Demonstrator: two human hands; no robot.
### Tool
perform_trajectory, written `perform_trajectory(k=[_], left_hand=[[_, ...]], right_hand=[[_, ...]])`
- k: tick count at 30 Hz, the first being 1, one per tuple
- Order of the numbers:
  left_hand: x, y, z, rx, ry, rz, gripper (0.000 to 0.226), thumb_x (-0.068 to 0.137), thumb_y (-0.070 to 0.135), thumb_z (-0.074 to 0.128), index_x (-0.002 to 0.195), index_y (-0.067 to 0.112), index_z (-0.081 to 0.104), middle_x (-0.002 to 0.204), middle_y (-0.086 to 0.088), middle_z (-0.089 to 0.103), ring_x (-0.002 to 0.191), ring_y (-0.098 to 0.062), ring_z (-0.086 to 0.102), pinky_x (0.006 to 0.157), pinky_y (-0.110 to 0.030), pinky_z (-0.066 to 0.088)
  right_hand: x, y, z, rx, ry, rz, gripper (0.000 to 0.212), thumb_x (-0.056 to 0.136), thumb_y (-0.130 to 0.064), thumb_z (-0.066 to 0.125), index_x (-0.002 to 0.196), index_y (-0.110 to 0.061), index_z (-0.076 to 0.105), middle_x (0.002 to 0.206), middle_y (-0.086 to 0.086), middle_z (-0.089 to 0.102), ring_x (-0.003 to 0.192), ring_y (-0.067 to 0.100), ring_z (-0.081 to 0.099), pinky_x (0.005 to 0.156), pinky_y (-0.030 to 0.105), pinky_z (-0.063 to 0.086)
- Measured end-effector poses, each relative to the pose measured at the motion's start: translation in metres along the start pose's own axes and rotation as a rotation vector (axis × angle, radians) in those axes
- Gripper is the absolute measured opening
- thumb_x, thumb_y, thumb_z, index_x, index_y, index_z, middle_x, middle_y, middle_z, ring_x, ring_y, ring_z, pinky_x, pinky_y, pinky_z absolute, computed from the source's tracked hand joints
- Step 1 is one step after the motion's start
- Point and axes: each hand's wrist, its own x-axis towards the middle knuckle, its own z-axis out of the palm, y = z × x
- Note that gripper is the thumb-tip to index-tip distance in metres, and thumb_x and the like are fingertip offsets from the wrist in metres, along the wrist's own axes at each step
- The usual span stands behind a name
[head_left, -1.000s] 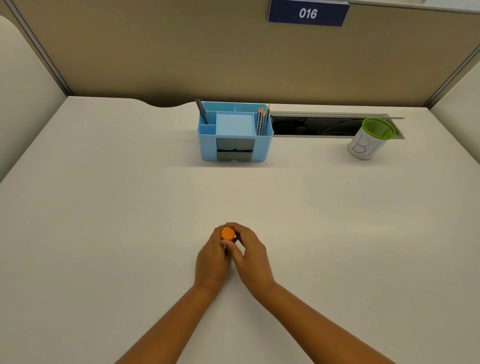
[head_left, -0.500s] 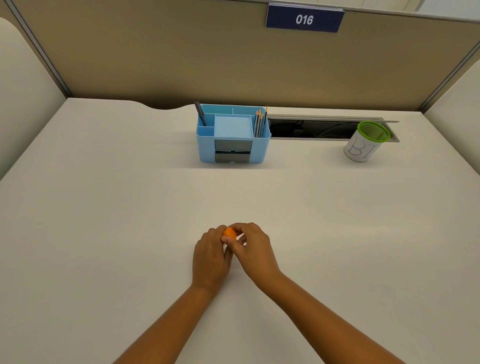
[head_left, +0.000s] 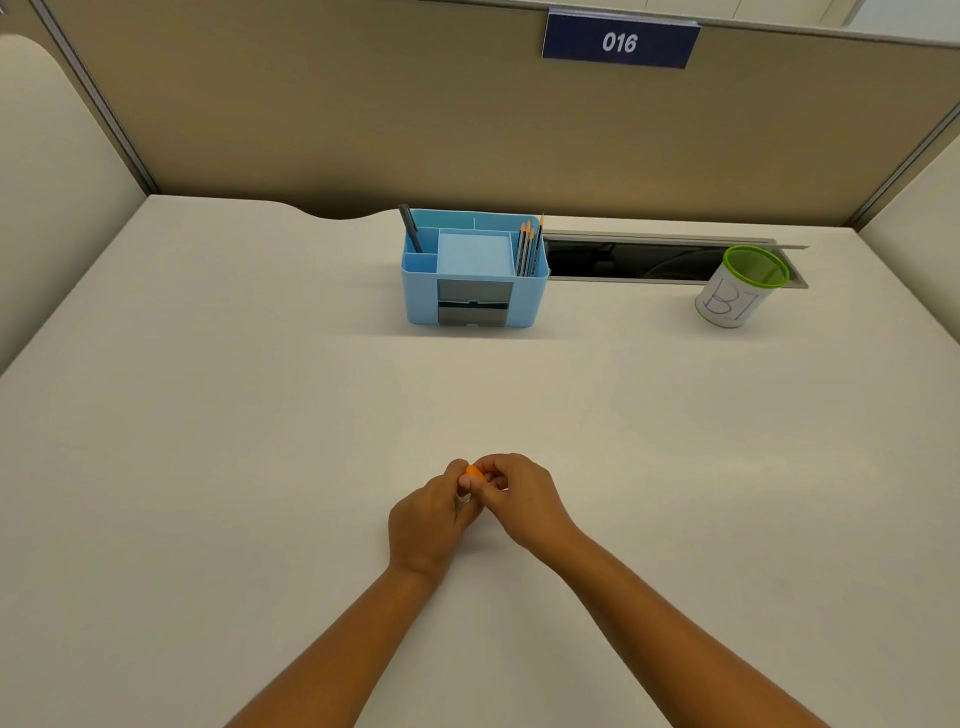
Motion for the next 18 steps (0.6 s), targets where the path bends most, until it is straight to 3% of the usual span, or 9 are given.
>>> perform_trajectory(k=[4,7,12,15,18], left_hand=[[0.0,0.001,0.001,0.039,-0.01,0.017,0.028,0.08,0.046,0.049,0.077,0.018,0.055,0.042,0.002,0.054,0.034,-0.013,0.045,0.038,-0.013,0.027],[0.0,0.001,0.002,0.036,-0.014,-0.007,0.022,0.076,0.035,0.067,0.076,0.018,0.053,0.043,0.0,0.056,0.034,-0.015,0.045,0.038,-0.016,0.029],[-0.003,0.005,-0.003,-0.023,0.024,-0.002,0.035,0.085,0.045,0.048,0.078,0.013,0.059,0.048,-0.001,0.059,0.037,-0.013,0.043,0.04,-0.018,0.031],[0.001,0.013,-0.009,-0.022,0.027,0.005,0.016,0.082,0.027,0.059,0.082,0.011,0.059,0.058,-0.004,0.064,0.045,-0.019,0.05,0.044,-0.024,0.037],[0.01,0.03,-0.016,-0.09,0.044,-0.015,0.012,0.081,0.016,0.064,0.089,0.009,0.058,0.071,-0.008,0.067,0.057,-0.021,0.055,0.05,-0.029,0.048]], right_hand=[[-0.001,0.003,0.0,-0.014,-0.013,-0.008,0.023,0.087,-0.033,0.059,0.091,-0.013,0.068,0.093,0.005,0.07,0.081,0.012,0.06,0.066,0.009,0.041],[-0.002,0.004,0.002,-0.019,-0.006,-0.021,0.026,0.088,-0.035,0.058,0.091,-0.011,0.068,0.091,0.005,0.07,0.081,0.012,0.06,0.065,0.01,0.041],[-0.009,0.001,0.006,-0.005,-0.006,-0.028,0.022,0.091,-0.038,0.051,0.092,-0.015,0.052,0.088,0.001,0.062,0.077,0.011,0.056,0.064,0.015,0.043],[-0.011,-0.006,-0.003,-0.021,-0.04,-0.093,0.021,0.093,-0.041,0.046,0.093,-0.02,0.047,0.082,-0.005,0.058,0.07,0.006,0.054,0.063,0.017,0.045],[-0.008,-0.021,-0.019,-0.037,-0.003,-0.165,0.023,0.093,-0.044,0.042,0.096,-0.021,0.046,0.074,-0.006,0.056,0.066,0.009,0.055,0.062,0.024,0.048]])
